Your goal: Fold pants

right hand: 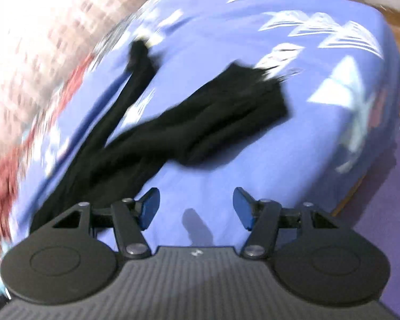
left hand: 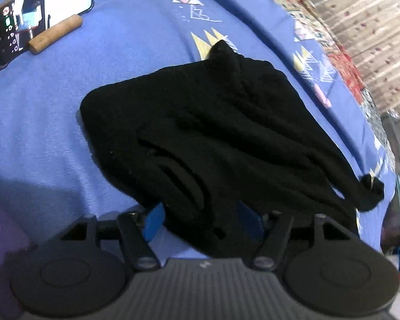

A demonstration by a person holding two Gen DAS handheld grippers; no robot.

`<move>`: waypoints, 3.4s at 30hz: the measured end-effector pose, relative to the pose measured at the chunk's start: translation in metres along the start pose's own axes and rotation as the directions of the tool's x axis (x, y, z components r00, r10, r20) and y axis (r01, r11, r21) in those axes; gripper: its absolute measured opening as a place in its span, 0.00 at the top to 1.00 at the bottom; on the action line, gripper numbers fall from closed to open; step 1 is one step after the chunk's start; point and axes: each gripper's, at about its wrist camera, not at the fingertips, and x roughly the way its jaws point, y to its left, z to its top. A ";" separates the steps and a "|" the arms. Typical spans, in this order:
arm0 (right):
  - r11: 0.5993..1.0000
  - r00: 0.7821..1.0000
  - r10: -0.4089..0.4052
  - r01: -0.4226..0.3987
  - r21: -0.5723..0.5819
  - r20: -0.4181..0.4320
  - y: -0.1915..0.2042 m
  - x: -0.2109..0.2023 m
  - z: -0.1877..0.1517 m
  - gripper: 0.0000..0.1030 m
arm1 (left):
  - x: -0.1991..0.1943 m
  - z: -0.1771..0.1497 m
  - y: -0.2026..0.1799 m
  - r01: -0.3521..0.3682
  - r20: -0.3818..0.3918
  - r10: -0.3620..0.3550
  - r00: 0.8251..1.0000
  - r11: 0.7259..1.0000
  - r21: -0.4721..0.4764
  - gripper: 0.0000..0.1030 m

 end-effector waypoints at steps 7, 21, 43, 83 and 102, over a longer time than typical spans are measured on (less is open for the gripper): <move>0.952 0.987 0.106 -0.137 0.273 0.123 -0.040 0.019 0.039 0.55 | -0.002 0.006 0.001 -0.012 0.005 0.012 1.000 0.997 -0.072 0.91; 0.986 0.952 0.130 -0.154 0.068 0.277 -0.032 -0.017 0.143 0.92 | -0.050 -0.007 -0.026 -0.120 -0.014 0.121 0.993 0.990 0.079 0.93; 0.983 0.967 -0.008 0.054 -0.175 0.253 0.097 0.028 0.174 0.60 | 0.007 0.121 -0.132 -0.364 0.347 0.168 0.923 0.677 0.640 0.50; 0.992 0.992 0.076 -0.086 0.097 0.101 0.019 0.006 0.177 0.93 | -0.049 -0.070 -0.112 -0.251 0.379 -0.110 0.919 0.578 0.776 0.90; 0.981 0.926 -0.183 0.148 0.128 0.329 -0.014 -0.057 0.096 0.53 | -0.126 -0.040 0.011 -0.088 0.333 -0.086 0.939 0.875 0.476 0.55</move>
